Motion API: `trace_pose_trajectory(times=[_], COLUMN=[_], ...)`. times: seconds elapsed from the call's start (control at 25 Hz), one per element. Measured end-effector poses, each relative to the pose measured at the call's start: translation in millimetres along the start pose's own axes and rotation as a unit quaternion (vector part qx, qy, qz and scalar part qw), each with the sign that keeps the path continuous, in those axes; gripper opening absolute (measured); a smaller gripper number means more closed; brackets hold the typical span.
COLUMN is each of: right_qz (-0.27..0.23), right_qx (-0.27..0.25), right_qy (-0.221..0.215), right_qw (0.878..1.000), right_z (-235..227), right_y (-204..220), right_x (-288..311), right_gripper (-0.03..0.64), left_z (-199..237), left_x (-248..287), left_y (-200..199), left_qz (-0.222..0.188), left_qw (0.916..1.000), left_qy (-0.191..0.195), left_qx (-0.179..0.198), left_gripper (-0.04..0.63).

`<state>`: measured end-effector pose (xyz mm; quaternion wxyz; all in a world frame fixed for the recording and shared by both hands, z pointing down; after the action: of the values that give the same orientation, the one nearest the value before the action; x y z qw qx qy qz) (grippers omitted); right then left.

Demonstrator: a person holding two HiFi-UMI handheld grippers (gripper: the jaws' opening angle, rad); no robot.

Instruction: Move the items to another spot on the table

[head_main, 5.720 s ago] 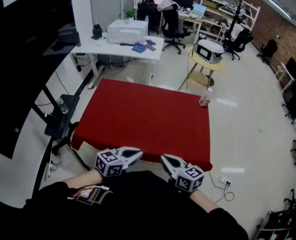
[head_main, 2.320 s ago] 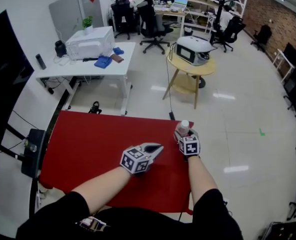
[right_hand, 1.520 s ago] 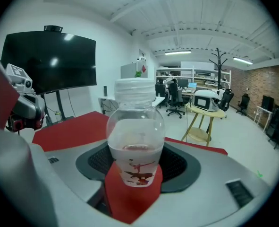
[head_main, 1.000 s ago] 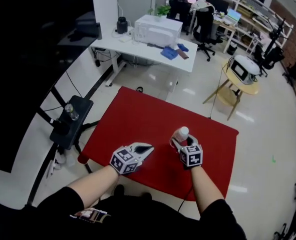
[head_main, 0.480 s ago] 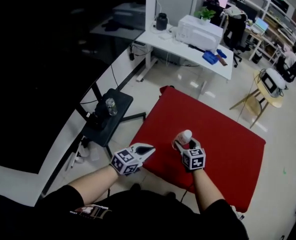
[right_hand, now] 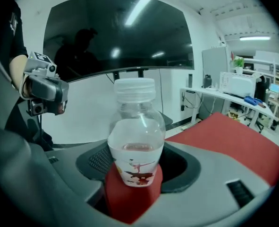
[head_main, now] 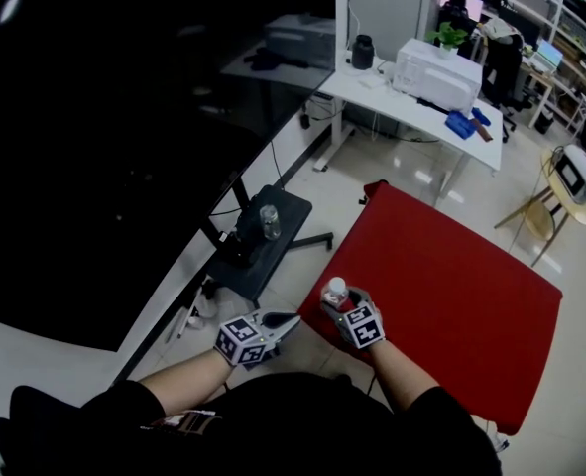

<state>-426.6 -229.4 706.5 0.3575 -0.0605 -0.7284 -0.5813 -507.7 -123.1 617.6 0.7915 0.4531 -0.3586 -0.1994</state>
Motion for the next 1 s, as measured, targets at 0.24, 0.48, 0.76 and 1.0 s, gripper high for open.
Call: trace_pose_trajectory(times=[0.24, 0.48, 0.76, 1.0], right_qz=[-0.01, -0.024, 0.023, -0.013], right_qx=[-0.03, -0.047, -0.012, 0.043], right_qy=[-0.031, -0.022, -0.001, 0.03], right_qw=[0.999, 0.998, 1.0, 0.999], right_z=[27.0, 30.2, 20.6, -16.1], right_y=[-0.5, 0.2, 19.0, 49.0], right_x=[18.4, 15.5, -4.1, -95.8], right_gripper=[0.299, 0.315, 0.357, 0.356], left_z=[-2.2, -8.7, -27.8, -78.2], left_x=[-10.7, -2.9, 8.9, 49.3], left_y=[5.8, 2.4, -0.7, -15.1], left_qz=[0.011, 0.007, 0.003, -0.003], left_qw=[0.9999, 0.9999, 0.9995, 0.9973], left_qy=[-0.002, 0.01, 0.032, 0.07], left_qx=[-0.004, 0.0, 0.003, 0.021], left_gripper=[-0.008, -0.008, -0.008, -0.008])
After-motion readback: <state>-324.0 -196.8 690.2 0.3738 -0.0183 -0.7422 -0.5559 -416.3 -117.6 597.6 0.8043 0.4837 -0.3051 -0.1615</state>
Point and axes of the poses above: the fingertips, and each gripper's own axes: x forward along the fingers, z to its left, y out of its underside, the point moved 3 cm from there along -x, backward along the fingers, and after that the axes turned 1 degree about -x, right-handed, at the moved point
